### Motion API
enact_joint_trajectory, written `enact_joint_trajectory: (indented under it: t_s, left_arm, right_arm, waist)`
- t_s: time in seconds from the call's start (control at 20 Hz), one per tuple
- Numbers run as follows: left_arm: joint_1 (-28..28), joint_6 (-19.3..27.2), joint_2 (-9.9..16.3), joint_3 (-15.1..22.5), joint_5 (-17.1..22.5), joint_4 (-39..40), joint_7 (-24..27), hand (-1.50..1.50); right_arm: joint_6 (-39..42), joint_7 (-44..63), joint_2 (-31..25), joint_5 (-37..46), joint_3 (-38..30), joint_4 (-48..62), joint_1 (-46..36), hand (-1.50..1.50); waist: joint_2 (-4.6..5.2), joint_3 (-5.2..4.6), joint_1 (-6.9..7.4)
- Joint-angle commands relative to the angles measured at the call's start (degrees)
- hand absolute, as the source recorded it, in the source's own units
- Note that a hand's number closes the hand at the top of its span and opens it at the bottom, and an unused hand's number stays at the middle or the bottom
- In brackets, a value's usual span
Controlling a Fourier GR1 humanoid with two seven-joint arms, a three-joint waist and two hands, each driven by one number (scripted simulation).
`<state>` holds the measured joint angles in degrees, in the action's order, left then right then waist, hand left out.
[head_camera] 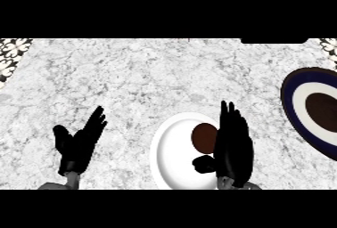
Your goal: Pick the cupcake from the plate and place it in the plate
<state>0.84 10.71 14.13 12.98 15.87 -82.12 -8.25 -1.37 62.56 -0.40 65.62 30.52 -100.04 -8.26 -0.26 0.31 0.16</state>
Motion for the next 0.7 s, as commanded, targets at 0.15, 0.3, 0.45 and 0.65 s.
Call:
enact_joint_trajectory:
  t_s: [0.15,0.3,0.45,0.65]
  left_arm:
    - [0.5,-1.3,0.6,-0.8,-0.3,0.2,-4.7,0.00]
    - [-0.3,0.2,-0.5,-0.8,-2.1,-2.2,-4.8,0.00]
    - [2.6,1.4,-2.8,0.1,-3.0,-0.1,-6.7,0.00]
    - [0.0,-2.3,-2.2,-2.4,-1.5,2.9,-2.0,0.00]
  right_arm:
    - [-3.6,6.3,0.4,-2.2,-0.8,8.8,-4.6,-1.50]
    - [-4.1,4.3,0.4,-2.9,-0.8,8.7,-3.1,-1.50]
    - [-6.7,4.1,0.4,-3.0,1.4,11.2,-0.8,-1.50]
    - [-1.0,1.4,0.4,-7.1,1.0,16.2,-5.2,1.50]
  waist:
    - [0.33,-0.30,0.20]
    - [0.26,-0.29,0.08]
    - [0.30,-0.29,-0.08]
    - [0.35,-0.31,0.17]
